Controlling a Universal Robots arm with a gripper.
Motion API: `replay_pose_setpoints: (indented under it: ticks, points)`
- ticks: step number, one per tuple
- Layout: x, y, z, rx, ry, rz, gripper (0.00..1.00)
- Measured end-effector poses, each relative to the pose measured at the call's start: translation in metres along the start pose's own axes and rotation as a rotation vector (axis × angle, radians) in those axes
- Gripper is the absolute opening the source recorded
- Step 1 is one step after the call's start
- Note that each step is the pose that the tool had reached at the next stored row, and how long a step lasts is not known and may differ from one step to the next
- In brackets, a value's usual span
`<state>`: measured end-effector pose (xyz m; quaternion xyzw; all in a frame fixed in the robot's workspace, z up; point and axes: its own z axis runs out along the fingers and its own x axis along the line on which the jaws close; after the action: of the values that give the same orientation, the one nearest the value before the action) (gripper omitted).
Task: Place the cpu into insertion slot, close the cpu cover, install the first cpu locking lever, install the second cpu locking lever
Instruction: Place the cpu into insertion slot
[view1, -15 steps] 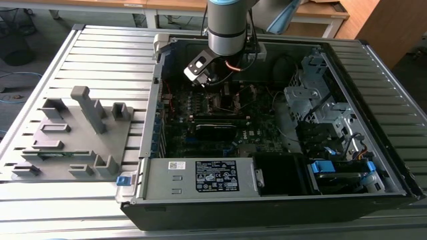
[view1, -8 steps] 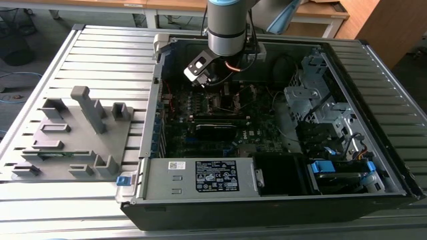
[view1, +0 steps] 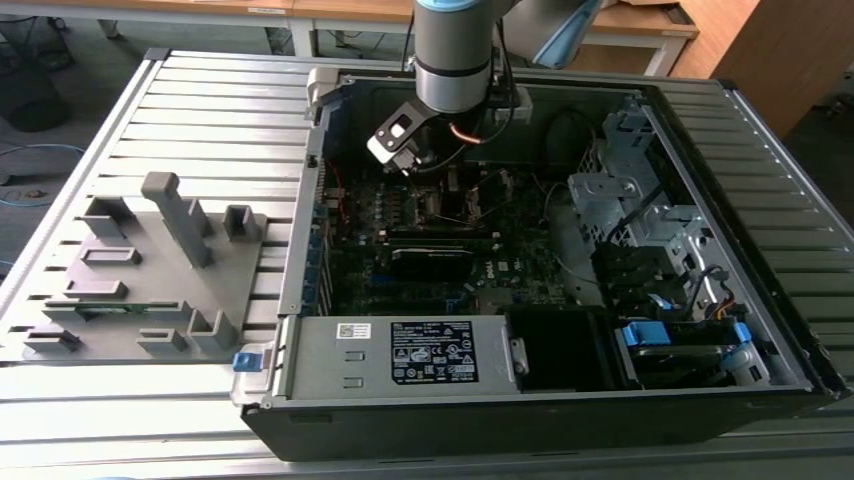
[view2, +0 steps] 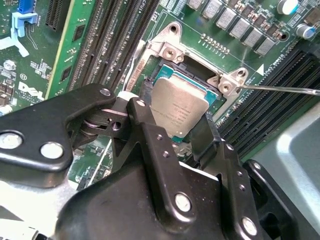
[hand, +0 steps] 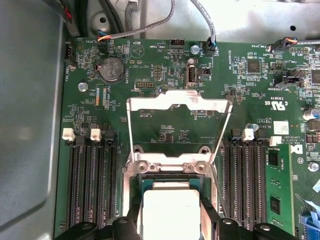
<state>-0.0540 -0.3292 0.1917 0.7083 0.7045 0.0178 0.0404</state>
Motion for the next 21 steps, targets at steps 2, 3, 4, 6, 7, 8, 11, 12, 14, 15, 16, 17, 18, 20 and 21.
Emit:
replay_pose_setpoints:
  ticks: [2, 3, 4, 6, 7, 8, 11, 12, 14, 15, 16, 17, 18, 20, 21]
  points:
    - [-0.0001, 0.0000, 0.0001, 0.0001, -0.0002, 0.000, 0.54]
    - [-0.0001, -0.0001, 0.0004, 0.0001, -0.0002, 0.000, 0.54]
    - [-0.0002, -0.0001, 0.0007, 0.0002, -0.0003, 0.000, 0.54]
    - [-0.0002, -0.0002, 0.0014, 0.0004, -0.0005, 0.000, 0.54]
    - [-0.0002, -0.0003, 0.0017, 0.0004, -0.0005, 0.000, 0.54]
    - [-0.0001, -0.0003, 0.0021, 0.0002, -0.0004, 0.000, 0.54]
    - [-0.0001, -0.0004, 0.0025, 0.0001, -0.0002, 0.000, 0.54]
    - [-0.0001, -0.0003, 0.0025, 0.0002, -0.0003, 0.000, 0.54]
    - [-0.0001, -0.0004, 0.0026, 0.0001, -0.0002, 0.000, 0.54]
    - [-0.0001, -0.0004, 0.0026, 0.0001, -0.0001, 0.000, 0.54]
    - [-0.0001, -0.0004, 0.0026, 0.0001, -0.0001, 0.000, 0.54]
    - [0.0000, -0.0003, 0.0027, 0.0000, -0.0001, 0.000, 0.54]
    - [0.0000, -0.0004, 0.0026, 0.0001, -0.0001, 0.000, 0.54]
    - [-0.0001, -0.0004, 0.0027, 0.0001, -0.0001, 0.000, 0.54]
    - [-0.0001, -0.0004, 0.0027, 0.0001, -0.0001, 0.000, 0.54]
